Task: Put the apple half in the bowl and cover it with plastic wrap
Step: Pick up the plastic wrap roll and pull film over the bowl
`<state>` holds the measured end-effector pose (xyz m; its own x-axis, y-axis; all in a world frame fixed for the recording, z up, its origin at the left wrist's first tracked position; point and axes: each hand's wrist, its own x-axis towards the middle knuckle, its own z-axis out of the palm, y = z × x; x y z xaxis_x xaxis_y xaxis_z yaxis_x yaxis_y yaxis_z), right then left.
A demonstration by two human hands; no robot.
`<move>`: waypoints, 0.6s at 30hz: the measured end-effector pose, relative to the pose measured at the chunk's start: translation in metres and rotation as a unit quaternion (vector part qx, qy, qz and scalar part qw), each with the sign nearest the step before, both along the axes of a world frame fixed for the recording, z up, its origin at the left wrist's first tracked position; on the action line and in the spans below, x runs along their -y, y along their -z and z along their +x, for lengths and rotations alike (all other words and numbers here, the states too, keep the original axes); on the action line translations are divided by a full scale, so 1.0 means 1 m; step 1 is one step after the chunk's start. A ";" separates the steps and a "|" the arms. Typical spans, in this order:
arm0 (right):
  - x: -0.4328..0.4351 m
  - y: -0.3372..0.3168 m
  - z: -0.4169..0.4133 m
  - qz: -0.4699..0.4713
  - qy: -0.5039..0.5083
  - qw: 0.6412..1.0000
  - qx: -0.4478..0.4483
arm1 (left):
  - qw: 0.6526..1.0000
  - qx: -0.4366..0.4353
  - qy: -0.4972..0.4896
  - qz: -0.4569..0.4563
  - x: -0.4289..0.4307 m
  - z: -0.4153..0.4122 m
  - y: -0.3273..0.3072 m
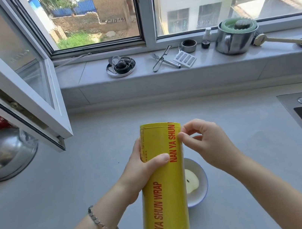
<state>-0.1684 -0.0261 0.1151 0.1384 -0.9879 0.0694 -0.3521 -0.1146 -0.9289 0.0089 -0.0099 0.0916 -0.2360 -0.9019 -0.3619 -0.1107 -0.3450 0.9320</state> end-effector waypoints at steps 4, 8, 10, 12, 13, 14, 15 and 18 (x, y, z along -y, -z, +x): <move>-0.008 0.007 -0.001 -0.026 0.011 1.000 0.000 | 1.000 0.016 -0.002 0.000 -0.003 -0.002 0.000; -0.014 0.012 0.001 -0.029 0.031 0.999 0.033 | 1.000 0.027 -0.009 0.010 0.000 -0.005 0.001; -0.012 0.012 -0.001 -0.019 0.017 0.999 0.023 | 0.999 0.029 -0.005 0.016 0.000 -0.007 0.001; -0.010 0.013 -0.004 0.005 -0.017 1.000 -0.001 | 0.999 0.026 -0.003 0.030 0.002 -0.005 0.000; -0.010 0.014 -0.007 0.019 -0.027 0.999 0.006 | 0.999 0.021 -0.007 0.041 0.003 -0.003 0.000; -0.009 0.015 -0.010 0.031 -0.027 0.999 0.025 | 0.998 0.010 -0.016 0.055 0.005 0.000 -0.001; -0.009 0.016 -0.013 0.041 -0.017 0.998 0.049 | 0.997 -0.002 -0.027 0.069 0.008 0.004 -0.001; -0.007 0.018 -0.015 0.068 0.013 0.992 0.106 | 0.995 -0.021 -0.037 0.089 0.014 0.012 -0.003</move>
<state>-0.1830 -0.0193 0.0975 0.1093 -0.9932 -0.0392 -0.1485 0.0226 -0.9887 0.0206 -0.0237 0.0947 -0.1902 -0.8394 -0.5092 -0.0413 -0.5114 0.8584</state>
